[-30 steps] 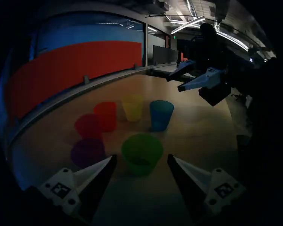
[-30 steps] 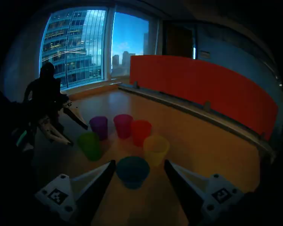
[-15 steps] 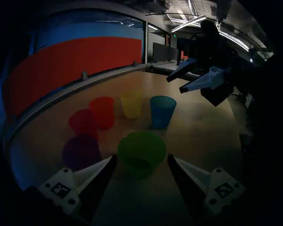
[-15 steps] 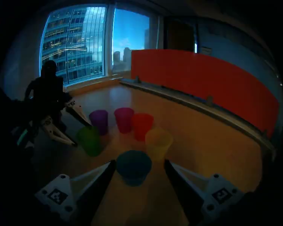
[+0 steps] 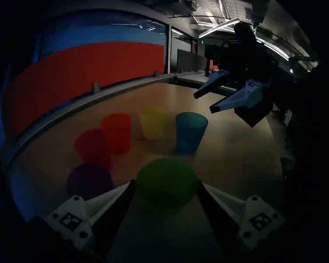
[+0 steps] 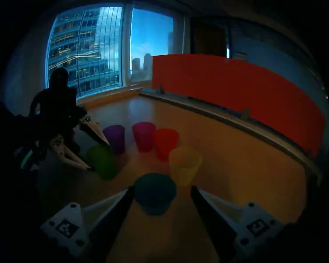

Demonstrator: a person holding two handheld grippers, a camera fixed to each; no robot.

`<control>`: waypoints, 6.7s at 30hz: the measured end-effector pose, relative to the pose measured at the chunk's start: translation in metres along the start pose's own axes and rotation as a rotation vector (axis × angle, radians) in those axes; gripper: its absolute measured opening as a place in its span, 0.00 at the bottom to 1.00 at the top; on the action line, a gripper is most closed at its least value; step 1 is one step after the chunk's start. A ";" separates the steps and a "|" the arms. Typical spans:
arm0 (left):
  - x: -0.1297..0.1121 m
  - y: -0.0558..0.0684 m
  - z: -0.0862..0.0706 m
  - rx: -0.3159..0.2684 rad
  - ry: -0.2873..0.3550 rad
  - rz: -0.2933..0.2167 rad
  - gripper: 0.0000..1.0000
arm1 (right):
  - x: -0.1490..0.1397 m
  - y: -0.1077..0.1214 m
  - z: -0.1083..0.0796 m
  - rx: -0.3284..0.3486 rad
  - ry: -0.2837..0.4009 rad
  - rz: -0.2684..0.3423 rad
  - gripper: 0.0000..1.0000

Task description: Pour water

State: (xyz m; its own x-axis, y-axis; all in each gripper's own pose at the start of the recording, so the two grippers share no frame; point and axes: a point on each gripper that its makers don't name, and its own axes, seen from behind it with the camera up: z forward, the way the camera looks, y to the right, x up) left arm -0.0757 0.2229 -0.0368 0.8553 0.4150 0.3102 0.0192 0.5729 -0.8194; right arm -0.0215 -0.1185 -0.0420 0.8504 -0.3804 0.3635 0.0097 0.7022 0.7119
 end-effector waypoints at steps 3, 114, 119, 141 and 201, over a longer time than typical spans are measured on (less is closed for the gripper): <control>0.000 0.000 0.002 0.002 -0.002 0.008 1.00 | -0.001 0.001 0.000 0.000 -0.001 0.001 1.00; 0.116 -0.036 -0.082 0.173 0.356 -0.041 0.89 | 0.089 -0.013 -0.001 -0.023 0.250 -0.010 0.89; 0.130 -0.038 -0.092 0.189 0.389 -0.033 0.89 | 0.101 -0.014 -0.009 -0.027 0.280 -0.013 0.90; 0.162 -0.037 -0.110 0.199 0.442 0.012 0.89 | 0.128 -0.019 -0.025 -0.018 0.331 -0.029 0.90; 0.162 -0.012 -0.097 0.141 0.426 0.027 0.89 | 0.269 -0.035 -0.024 -0.057 0.453 -0.580 0.90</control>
State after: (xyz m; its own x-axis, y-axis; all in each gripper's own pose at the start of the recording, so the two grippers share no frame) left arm 0.1127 0.2141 -0.0236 0.9920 0.1202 0.0393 -0.0517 0.6688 -0.7417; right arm 0.2195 -0.2311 0.0164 0.8340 -0.4232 -0.3541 0.5407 0.4985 0.6776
